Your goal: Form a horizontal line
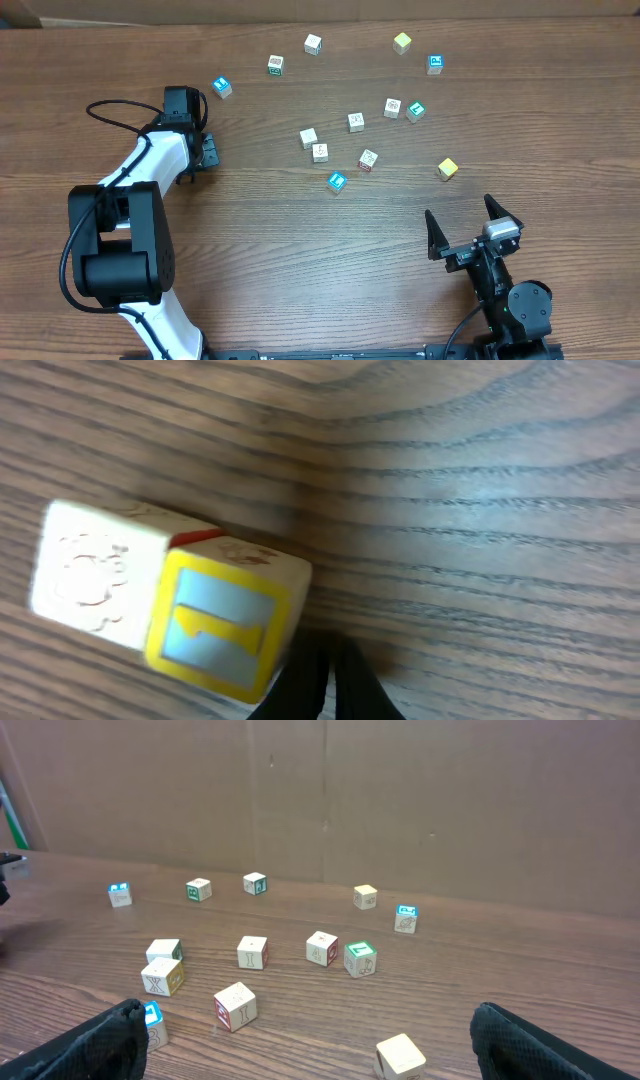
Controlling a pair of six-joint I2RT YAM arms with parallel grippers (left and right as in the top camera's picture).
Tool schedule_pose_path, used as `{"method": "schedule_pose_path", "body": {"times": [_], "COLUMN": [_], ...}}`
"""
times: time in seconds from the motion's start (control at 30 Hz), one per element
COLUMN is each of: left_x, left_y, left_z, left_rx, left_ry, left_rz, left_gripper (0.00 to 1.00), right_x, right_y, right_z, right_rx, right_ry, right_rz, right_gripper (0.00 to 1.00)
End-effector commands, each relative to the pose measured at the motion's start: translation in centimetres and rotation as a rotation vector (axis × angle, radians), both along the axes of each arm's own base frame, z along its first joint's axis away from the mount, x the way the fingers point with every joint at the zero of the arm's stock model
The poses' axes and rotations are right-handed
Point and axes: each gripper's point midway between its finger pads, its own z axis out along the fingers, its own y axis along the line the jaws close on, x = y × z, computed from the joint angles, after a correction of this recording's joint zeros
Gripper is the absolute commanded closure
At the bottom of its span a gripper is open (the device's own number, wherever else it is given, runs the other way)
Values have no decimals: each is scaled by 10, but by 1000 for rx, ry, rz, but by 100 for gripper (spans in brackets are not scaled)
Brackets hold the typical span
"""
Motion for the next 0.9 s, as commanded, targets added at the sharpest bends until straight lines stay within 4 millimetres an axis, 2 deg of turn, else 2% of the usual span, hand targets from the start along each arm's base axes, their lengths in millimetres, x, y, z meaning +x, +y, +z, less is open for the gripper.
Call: {"method": "schedule_pose_path", "body": {"times": [0.0, 0.07, 0.13, 0.27, 0.33, 0.4, 0.47, 0.57, 0.7, 0.8, 0.87], "left_x": [1, 3, 4, 5, 5, 5, 5, 7, 18, 33, 43], "left_y": [-32, -51, -61, -63, -63, -63, -63, -68, -79, -61, -38], "left_z": [-10, -8, -7, -6, -6, -6, -6, -2, 29, 58, 78], "left_rx": [-139, -228, -274, -275, -275, -275, -275, -304, -385, -385, -372], "left_ry": [10, -5, -14, -17, -17, -18, -18, -29, -106, -197, -269], "left_rz": [-135, -213, -253, -260, -259, -260, -260, -264, -256, -129, -45], "left_gripper": [96, 96, 96, 86, 86, 87, 95, 96, 96, 95, 96], "right_x": [0, 0, 0, 0, 0, 0, 0, 0, 0, 0, 0], "right_y": [-1, -1, -1, -1, -1, -1, -1, -1, -1, -1, -1], "right_z": [-1, -1, -1, -1, -1, -1, -1, -1, -1, -1, -1], "right_rx": [7, 7, 7, 7, 7, 7, 7, 7, 7, 7, 7], "right_ry": [-6, -6, -6, -6, -6, -6, -6, -6, -6, -6, -6], "right_rz": [-3, -3, -3, -3, -3, -3, -3, -3, -3, -3, -3], "right_gripper": [0, 0, 0, 0, 0, 0, 0, 0, 0, 0, 0]}}
